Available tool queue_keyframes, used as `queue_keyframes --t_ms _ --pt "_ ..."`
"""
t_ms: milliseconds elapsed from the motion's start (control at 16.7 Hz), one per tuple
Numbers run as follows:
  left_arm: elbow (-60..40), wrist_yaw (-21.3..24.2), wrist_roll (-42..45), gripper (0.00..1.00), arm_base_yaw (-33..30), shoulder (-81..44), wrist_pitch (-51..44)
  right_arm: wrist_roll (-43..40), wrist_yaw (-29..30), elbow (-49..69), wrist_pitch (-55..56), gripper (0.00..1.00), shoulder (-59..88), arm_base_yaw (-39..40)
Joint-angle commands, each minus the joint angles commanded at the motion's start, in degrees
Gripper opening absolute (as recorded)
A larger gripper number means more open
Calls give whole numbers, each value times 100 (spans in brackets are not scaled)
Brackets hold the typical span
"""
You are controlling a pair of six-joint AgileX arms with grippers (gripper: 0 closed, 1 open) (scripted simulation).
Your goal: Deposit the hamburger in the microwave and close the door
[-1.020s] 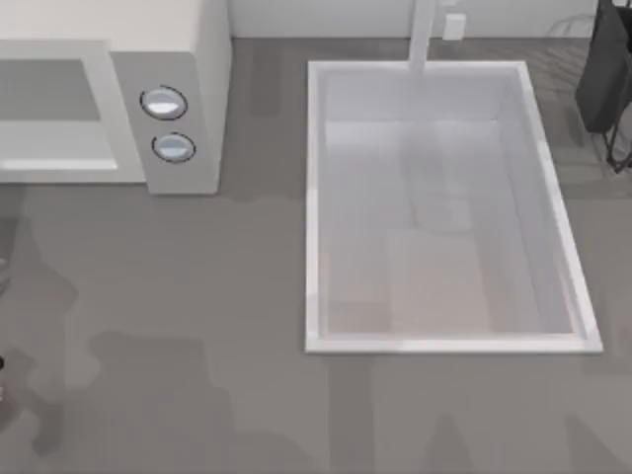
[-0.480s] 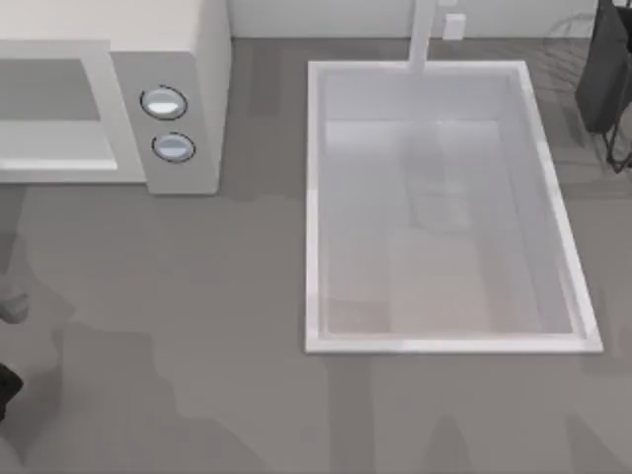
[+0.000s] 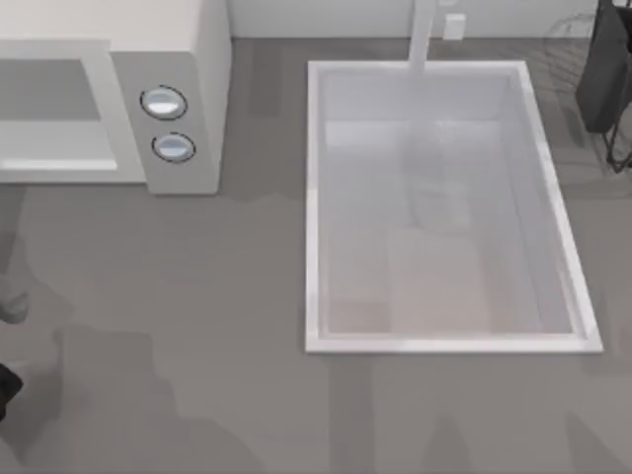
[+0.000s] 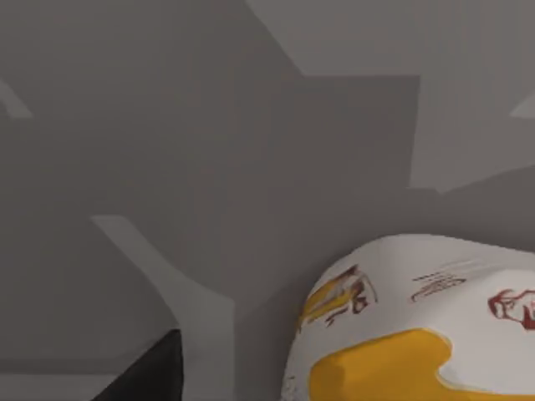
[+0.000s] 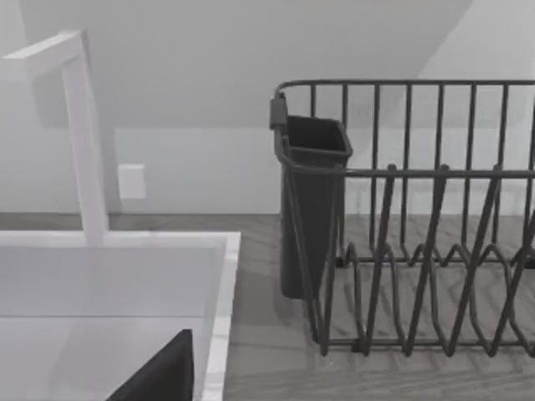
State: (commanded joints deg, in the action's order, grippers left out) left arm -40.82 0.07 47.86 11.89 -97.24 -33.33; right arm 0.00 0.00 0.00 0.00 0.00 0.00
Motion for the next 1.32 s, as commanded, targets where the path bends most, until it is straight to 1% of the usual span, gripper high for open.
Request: queue_keyframes --t_ms 480,540,960,1020,1200,1320 --pt "0 0 0 2 0 0 0 0 0 0 0 100 0 0" --pt "0 0 0 0 0 0 0 0 0 0 0 100 0 0" --pt "0 0 0 0 0 0 0 0 0 0 0 100 0 0" --pt "-206 128 -59 0 9 396 -504 0 0 0 0 100 0 0" --pt "-387 128 -44 0 9 470 -734 0 0 0 0 100 0 0" --pt "-677 128 -34 0 0 627 -1188 0 0 0 0 100 0 0"
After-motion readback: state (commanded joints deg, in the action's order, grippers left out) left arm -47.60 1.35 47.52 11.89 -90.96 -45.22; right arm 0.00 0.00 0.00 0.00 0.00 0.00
